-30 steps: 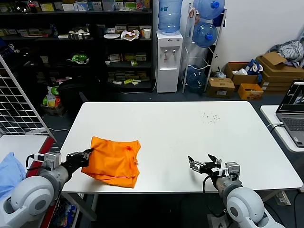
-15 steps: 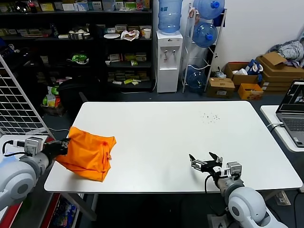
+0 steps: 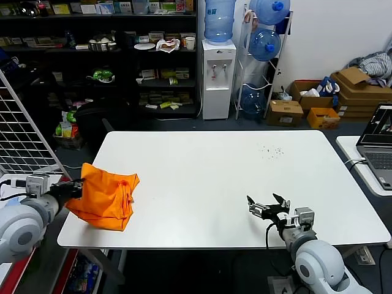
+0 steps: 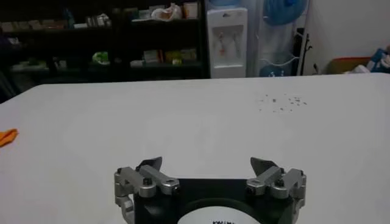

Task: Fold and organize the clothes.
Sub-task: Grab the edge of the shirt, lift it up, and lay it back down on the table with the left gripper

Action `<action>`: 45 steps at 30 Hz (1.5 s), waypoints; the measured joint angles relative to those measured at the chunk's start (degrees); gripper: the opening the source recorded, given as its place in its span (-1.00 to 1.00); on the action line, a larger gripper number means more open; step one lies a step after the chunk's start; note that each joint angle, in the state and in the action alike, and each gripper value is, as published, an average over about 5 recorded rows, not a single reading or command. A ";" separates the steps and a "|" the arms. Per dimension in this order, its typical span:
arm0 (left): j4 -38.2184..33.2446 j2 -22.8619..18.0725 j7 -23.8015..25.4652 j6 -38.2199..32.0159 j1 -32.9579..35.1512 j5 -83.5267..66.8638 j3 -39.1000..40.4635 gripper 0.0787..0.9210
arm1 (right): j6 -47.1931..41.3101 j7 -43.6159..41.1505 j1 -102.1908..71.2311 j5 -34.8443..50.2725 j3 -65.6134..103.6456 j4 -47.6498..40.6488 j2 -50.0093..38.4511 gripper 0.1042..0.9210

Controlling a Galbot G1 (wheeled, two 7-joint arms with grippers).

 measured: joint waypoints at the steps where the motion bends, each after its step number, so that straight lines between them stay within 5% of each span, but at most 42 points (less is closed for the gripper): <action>1: -0.89 -0.57 -0.54 -0.21 -0.84 -1.10 0.87 -0.97 | -0.05 0.14 -0.14 -0.09 0.16 0.06 0.23 1.00; 5: -3.74 -5.29 -4.09 -1.02 -7.11 -5.75 7.35 -0.97 | -0.38 0.87 -1.00 -0.29 1.22 0.59 1.36 1.00; 10: -2.91 -16.85 -9.61 -1.87 -19.63 -10.37 20.32 -0.97 | -1.01 2.13 -2.83 -0.34 3.52 1.67 3.03 1.00; 19: 10.15 -43.35 -13.61 -2.06 -36.49 -11.85 40.25 -0.97 | -1.52 3.74 -6.28 0.42 8.81 4.03 4.50 1.00; 24: 18.11 -54.41 -13.85 -2.28 -40.85 -10.11 46.28 -0.97 | -1.33 4.00 -7.73 0.97 11.20 5.21 4.47 1.00; 33: 27.29 -64.51 -13.33 -2.65 -44.88 -5.98 51.00 -0.97 | -1.16 4.25 -10.13 1.95 14.60 7.91 3.60 1.00; 41: 31.33 -68.71 -12.88 -2.72 -46.30 -2.99 52.85 -0.94 | -0.70 3.78 -12.66 2.47 17.40 10.72 2.76 1.00; 45: 31.73 -69.39 -12.22 -2.83 -46.28 -1.03 53.14 -0.73 | 0.39 2.38 -13.81 2.07 18.75 11.91 2.23 1.00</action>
